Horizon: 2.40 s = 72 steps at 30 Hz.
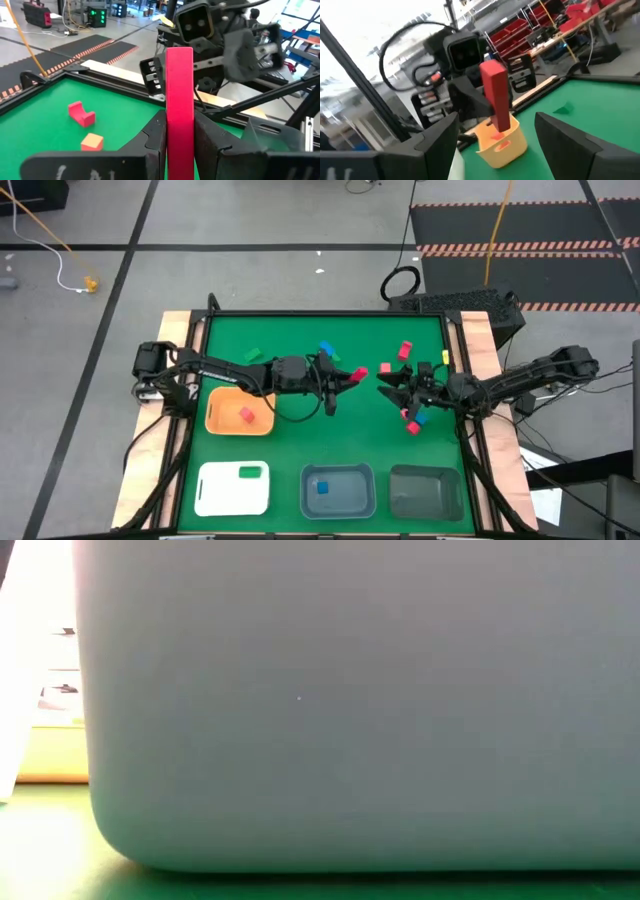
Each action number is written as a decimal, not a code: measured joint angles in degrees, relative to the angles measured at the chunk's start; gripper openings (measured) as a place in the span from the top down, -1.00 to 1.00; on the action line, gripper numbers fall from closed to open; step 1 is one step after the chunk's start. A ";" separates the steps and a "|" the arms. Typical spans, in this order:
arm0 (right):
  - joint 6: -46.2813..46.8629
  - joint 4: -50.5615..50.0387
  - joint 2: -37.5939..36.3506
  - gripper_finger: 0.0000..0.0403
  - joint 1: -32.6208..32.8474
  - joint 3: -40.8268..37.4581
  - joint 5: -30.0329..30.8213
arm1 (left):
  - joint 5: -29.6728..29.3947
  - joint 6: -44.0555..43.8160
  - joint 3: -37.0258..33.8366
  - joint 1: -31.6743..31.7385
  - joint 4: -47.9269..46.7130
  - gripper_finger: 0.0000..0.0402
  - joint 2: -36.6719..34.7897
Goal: Sort & place blocks by color
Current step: Put the bottom left red block into the gray bin
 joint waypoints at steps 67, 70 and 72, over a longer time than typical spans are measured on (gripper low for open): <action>-12.07 -28.17 -1.95 0.78 -12.10 14.22 -1.50 | 4.39 2.93 2.27 2.17 -6.37 -0.12 -0.02; -7.66 -38.44 -7.08 0.78 -12.71 14.22 -1.45 | 4.31 3.19 2.25 2.60 -9.31 -0.17 -0.02; -2.79 -43.13 -9.74 0.78 -12.66 14.22 -3.57 | 4.26 3.63 2.25 3.10 -11.42 -0.18 -0.02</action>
